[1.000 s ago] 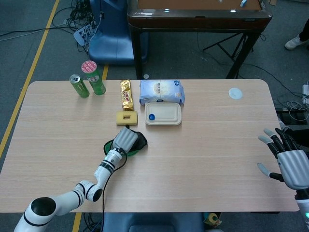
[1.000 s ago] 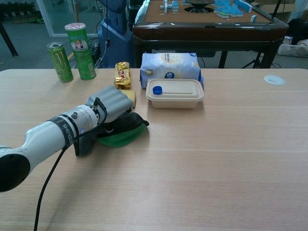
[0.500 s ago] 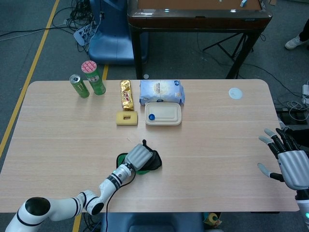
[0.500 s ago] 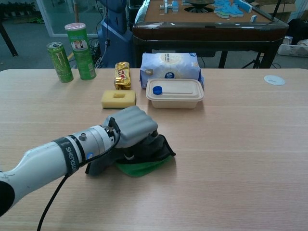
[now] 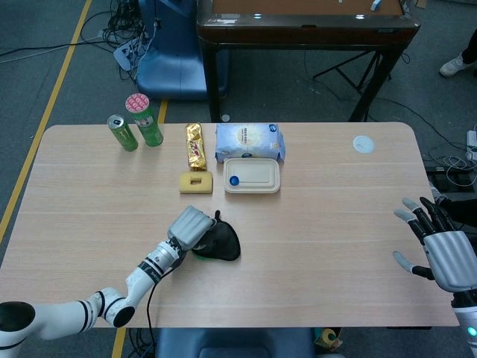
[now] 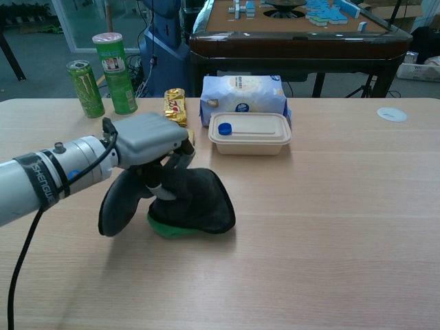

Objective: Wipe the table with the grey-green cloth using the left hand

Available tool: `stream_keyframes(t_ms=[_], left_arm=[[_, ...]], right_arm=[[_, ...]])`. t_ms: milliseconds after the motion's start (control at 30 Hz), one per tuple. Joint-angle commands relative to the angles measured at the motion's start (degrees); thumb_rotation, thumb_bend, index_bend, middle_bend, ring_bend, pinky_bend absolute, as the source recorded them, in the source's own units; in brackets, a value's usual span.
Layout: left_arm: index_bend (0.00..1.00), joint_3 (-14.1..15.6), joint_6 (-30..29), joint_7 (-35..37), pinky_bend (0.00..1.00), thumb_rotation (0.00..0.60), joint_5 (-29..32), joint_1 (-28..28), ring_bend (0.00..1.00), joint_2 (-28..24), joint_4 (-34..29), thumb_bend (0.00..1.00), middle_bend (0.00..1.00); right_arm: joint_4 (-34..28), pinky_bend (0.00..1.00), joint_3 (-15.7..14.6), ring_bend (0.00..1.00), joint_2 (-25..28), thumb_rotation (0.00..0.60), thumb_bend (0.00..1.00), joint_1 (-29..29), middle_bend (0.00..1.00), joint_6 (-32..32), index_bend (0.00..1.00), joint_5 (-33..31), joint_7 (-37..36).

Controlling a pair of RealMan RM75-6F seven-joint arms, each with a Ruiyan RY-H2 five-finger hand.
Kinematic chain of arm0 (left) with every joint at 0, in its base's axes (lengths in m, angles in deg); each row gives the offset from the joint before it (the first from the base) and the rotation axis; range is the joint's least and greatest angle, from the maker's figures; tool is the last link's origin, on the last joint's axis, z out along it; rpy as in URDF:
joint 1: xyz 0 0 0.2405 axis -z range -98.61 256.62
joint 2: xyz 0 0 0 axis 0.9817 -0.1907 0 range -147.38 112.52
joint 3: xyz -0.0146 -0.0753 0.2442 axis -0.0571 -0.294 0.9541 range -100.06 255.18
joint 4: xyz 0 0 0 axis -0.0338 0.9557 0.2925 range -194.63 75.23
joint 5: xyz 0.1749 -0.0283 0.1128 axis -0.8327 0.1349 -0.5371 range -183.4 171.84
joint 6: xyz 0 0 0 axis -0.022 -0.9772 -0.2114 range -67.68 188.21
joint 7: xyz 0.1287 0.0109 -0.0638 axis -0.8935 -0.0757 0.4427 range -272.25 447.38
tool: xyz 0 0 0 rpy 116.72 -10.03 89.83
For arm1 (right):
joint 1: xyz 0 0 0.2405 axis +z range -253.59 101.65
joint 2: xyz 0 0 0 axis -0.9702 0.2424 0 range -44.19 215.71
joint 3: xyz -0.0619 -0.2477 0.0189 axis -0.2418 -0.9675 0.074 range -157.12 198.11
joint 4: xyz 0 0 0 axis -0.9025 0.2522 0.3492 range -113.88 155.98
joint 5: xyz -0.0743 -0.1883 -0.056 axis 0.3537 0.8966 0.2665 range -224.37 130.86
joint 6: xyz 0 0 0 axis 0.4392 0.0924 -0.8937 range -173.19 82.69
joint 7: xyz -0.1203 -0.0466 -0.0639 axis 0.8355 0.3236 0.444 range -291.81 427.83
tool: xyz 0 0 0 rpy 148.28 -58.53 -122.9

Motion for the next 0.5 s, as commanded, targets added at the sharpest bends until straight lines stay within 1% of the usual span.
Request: stream_keyframes(t_ms=[33, 133, 233, 500], left_arm=[[0.61, -2.0, -1.2, 2.7, 0.95, 0.6, 1.6, -1.0, 0.67, -2.0, 1.5, 0.15, 0.7], [0.61, -3.2, -1.5, 4.0, 0.95, 0.6, 3.0, -1.4, 0.67, -3.1, 3.3, 0.15, 0.7], [0.61, -3.8, -1.7, 5.1, 0.95, 0.6, 3.8, -1.7, 0.67, -3.5, 5.2, 0.15, 0.7], [0.61, -3.2, 0.0, 6.3, 0.95, 0.6, 5.3, -1.8, 0.66, -1.9, 10.6, 0.15, 0.7]], right_arm=[[-0.1, 0.1, 0.0, 0.03, -0.1, 0.6, 0.3, 0.2, 0.14, 0.2, 0.21, 0.1, 0.1], [-0.2, 0.1, 0.1, 0.03, -0.1, 0.6, 0.3, 0.4, 0.14, 0.4, 0.21, 0.3, 0.3], [-0.4, 0.1, 0.1, 0.03, -0.2, 0.6, 0.3, 0.5, 0.14, 0.5, 0.21, 0.3, 0.5], [-0.8, 0.1, 0.1, 0.03, -0.1, 0.6, 0.3, 0.6, 0.14, 0.7, 0.21, 0.1, 1.1]])
